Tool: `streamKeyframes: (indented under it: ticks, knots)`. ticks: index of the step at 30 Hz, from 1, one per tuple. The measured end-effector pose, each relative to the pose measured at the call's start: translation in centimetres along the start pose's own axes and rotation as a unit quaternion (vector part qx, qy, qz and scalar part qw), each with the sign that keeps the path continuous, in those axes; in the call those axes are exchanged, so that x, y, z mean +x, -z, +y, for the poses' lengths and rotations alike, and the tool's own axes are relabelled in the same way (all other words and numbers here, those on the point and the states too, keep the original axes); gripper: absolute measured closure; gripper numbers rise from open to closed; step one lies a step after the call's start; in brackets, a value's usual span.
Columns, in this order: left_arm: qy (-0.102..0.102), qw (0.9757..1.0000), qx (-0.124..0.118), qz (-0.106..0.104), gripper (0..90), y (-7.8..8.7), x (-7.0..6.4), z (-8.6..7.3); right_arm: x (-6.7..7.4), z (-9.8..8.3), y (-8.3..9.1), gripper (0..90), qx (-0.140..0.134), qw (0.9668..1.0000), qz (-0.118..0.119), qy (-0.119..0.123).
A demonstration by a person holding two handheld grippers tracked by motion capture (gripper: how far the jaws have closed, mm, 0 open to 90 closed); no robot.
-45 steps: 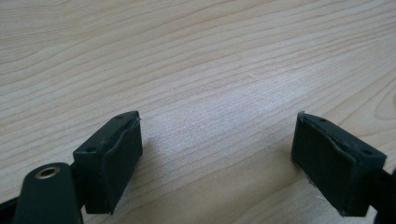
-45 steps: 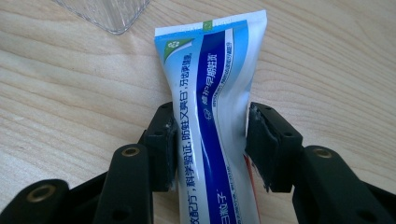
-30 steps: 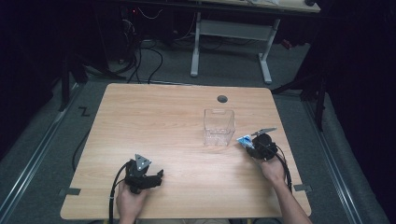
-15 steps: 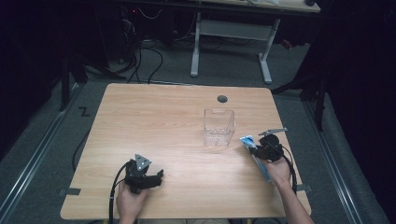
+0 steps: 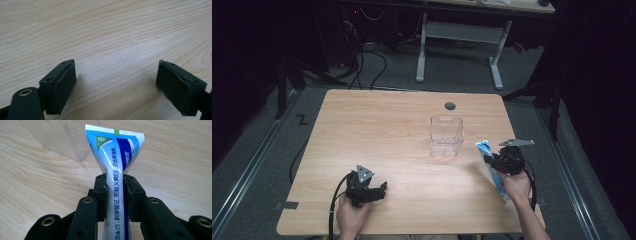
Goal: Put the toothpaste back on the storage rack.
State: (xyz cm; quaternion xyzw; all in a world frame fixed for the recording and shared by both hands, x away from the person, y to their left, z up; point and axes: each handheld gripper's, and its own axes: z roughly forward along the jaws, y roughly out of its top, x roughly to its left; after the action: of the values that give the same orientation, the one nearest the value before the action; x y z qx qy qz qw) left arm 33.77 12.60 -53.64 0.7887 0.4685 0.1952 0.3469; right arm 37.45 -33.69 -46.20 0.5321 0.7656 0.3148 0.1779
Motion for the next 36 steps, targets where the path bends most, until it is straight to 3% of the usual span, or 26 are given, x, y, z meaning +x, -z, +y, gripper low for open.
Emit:
streamKeyframes:
  ticks: [9,17,36]
  knots:
    - [0.0,1.0,0.0,0.0,16.7,0.0,0.0,0.0,0.2,0.4,1.3,73.9,-0.018,0.9998,0.01,0.004]
    - [0.0,1.0,0.0,0.0,16.7,0.0,0.0,0.0,1.4,1.3,2.9,73.9,-0.039,0.9987,0.027,0.019]
    - [0.0,1.0,0.0,0.0,16.7,0.0,0.0,0.0,3.1,3.9,3.8,73.8,-0.064,0.9955,0.058,0.038]
